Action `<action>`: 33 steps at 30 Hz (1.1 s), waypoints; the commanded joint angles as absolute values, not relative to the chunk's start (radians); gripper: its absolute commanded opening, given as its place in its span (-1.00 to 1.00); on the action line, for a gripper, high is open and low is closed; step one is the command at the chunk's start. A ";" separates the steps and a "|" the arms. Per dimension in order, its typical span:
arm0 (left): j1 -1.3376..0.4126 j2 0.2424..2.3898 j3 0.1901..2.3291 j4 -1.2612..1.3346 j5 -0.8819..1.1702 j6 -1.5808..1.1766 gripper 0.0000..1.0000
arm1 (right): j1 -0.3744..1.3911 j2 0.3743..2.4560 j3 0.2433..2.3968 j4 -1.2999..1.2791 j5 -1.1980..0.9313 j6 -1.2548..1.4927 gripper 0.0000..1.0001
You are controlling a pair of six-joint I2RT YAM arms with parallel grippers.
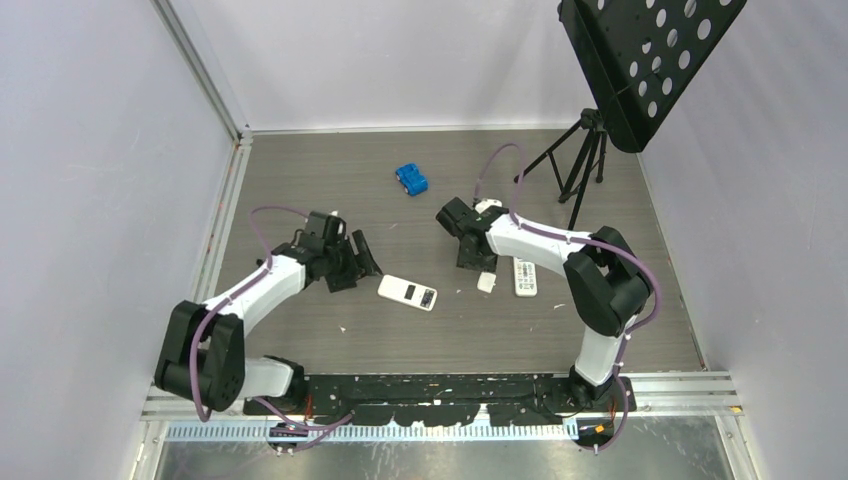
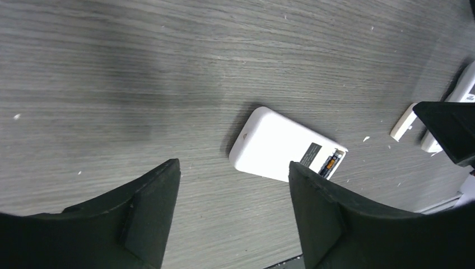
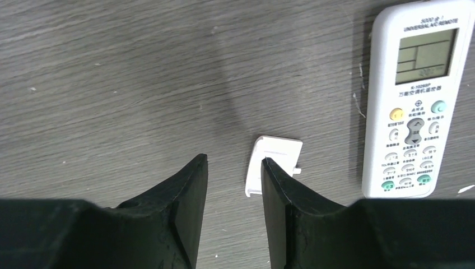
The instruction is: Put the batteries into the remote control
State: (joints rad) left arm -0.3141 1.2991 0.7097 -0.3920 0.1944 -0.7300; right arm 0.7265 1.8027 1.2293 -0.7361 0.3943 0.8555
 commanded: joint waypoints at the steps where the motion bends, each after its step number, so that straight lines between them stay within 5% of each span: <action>1: -0.344 1.343 0.715 -0.302 0.195 -0.749 0.37 | 0.724 1.777 1.208 -0.745 0.451 0.912 -0.07; 8: -0.419 1.336 0.748 -0.326 0.194 -0.733 0.09 | 0.723 1.779 1.174 -0.734 0.438 0.931 -0.17; 19: -0.599 1.401 0.826 -0.251 0.325 -0.767 -0.42 | 0.715 1.801 1.139 -0.666 0.390 0.935 -0.73; 33: -0.724 1.624 0.896 -0.166 0.321 -0.815 -0.70 | 0.707 1.803 1.101 -0.626 0.362 0.925 -0.80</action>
